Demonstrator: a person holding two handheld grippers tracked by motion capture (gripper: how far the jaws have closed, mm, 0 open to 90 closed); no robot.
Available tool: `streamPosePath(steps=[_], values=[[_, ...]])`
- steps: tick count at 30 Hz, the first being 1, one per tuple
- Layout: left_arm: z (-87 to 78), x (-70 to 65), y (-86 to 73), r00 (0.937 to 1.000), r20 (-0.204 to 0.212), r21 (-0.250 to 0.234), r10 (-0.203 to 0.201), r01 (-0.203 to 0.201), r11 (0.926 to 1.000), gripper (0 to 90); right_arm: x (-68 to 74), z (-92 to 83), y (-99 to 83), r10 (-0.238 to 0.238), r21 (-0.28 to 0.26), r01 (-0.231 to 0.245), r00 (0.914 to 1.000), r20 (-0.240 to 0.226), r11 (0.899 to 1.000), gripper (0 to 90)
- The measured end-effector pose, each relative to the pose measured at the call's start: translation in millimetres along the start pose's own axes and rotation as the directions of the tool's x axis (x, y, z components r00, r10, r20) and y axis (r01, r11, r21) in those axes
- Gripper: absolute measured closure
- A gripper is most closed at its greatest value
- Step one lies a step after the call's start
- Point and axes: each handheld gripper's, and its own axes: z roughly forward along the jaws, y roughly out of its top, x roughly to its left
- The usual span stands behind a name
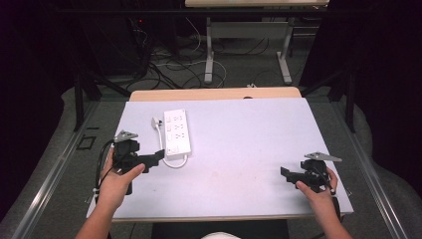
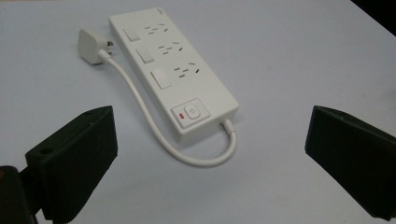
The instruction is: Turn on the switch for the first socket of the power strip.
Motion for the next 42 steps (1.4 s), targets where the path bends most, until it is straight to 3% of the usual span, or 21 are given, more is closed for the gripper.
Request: streamPosePath(steps=[11, 22, 36, 42], values=[[-4.4, 20.9, -24.9, 0.999, -0.014, -0.016, -0.042, 0.042, 0.999, 2.2, 0.7, -0.3, 0.0, -0.003, -0.003, 0.003, 1.0, 0.002, 1.0, 12.0], [-9.1, 44.6, -47.6, 0.9951, -0.069, -0.023, -0.071, 0.069, 0.9973, 2.6, -0.1, 0.0, -0.4, -0.008, 0.001, 0.008, 1.0, 0.004, 1.0, 12.0], [-2.5, 62.3, -73.5, 0.988, -0.102, -0.052, -0.115, 0.111, 0.9925, 3.2, 1.2, 0.5, -0.3, -0.006, 0.002, 0.006, 1.0, 0.002, 1.0, 12.0], [2.1, 69.0, -81.8, 0.9855, -0.117, -0.043, -0.123, 0.118, 0.992, 3.2, 0.5, 0.5, -0.4, -0.009, 0.0, 0.009, 1.0, 0.003, 1.0, 12.0]])
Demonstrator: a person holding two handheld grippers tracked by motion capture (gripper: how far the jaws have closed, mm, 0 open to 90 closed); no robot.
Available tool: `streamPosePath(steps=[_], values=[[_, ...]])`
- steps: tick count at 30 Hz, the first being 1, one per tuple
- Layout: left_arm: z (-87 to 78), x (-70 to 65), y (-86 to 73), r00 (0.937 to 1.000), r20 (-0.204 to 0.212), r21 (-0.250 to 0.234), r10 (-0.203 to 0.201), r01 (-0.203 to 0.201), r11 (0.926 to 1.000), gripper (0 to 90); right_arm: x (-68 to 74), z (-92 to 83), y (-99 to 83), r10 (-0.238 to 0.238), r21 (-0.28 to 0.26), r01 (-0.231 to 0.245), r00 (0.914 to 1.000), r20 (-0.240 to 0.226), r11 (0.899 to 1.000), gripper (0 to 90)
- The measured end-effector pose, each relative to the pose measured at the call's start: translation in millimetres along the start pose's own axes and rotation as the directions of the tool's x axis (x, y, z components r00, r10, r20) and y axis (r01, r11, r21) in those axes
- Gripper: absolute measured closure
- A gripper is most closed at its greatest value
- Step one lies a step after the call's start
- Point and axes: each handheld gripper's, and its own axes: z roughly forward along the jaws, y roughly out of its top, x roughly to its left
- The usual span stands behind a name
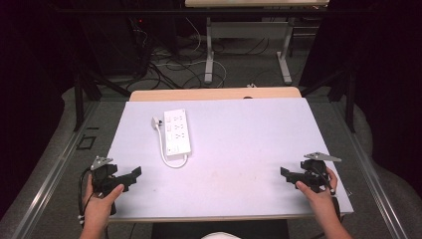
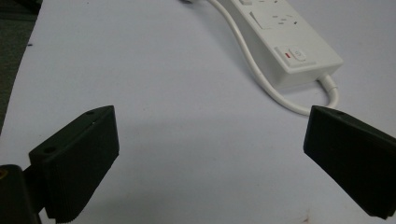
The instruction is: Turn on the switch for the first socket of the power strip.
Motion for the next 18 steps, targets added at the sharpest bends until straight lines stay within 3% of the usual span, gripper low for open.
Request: streamPosePath(steps=[6, 13, 18], values=[[6.3, 3.0, -6.2, 1.0, 0.006, 0.017, -0.002, 0.002, 0.9999, 3.4, -0.2, 0.6, 0.0, -0.005, 0.002, 0.005, 1.0, -0.003, 1.0, 12.0], [12.6, 2.4, -11.4, 0.9994, -0.016, 0.044, 0.031, -0.03, 0.9986, 3.3, -0.2, 0.4, 0.5, -0.012, 0.0, 0.012, 0.9999, -0.003, 1.0, 12.0], [13.2, 3.2, -12.0, 0.9992, -0.022, 0.037, 0.032, -0.031, 0.9988, 3.3, -0.6, 0.6, 0.5, -0.013, 0.001, 0.013, 0.9999, -0.003, 1.0, 12.0]])
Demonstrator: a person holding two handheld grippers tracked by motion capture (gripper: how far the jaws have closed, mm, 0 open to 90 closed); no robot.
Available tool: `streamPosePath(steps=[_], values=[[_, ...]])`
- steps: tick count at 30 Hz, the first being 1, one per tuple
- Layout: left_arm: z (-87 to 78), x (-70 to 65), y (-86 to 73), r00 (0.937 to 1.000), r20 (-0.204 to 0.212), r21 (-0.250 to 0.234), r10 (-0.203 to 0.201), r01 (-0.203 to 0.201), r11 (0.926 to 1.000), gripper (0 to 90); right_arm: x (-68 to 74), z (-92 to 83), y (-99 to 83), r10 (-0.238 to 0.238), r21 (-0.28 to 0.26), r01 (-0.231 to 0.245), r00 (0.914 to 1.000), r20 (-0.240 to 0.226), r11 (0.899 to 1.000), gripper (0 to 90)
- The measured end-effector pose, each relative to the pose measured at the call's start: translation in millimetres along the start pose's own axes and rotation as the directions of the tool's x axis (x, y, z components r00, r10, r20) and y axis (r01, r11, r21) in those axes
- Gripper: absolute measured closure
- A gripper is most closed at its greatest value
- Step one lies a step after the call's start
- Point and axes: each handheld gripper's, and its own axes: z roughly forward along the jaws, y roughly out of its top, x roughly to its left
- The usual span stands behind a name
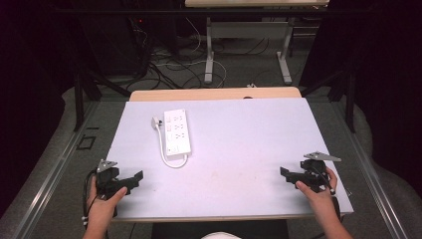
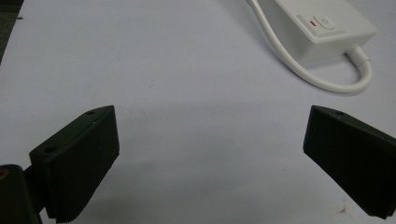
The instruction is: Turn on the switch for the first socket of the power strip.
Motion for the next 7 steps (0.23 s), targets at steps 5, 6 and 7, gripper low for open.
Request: streamPosePath(steps=[5, 6, 7], values=[[1.1, 0.8, -0.4, 1.0, -0.002, 0.0, -0.004, 0.004, 1.0, 3.4, -0.2, 0.1, 0.0, 0.0, 0.0, 0.0, 1.0, 0.0, 1.0, 12.0], [1.3, 0.6, -0.4, 1.0, -0.005, 0.0, -0.004, 0.004, 1.0, 3.4, -0.3, 0.1, 0.0, 0.0, 0.0, 0.0, 1.0, 0.0, 1.0, 12.0], [1.5, 0.7, -0.5, 1.0, -0.002, -0.001, -0.002, 0.002, 1.0, 3.3, -0.3, 0.1, 0.0, -0.001, 0.001, 0.001, 1.0, 0.0, 1.0, 12.0]])
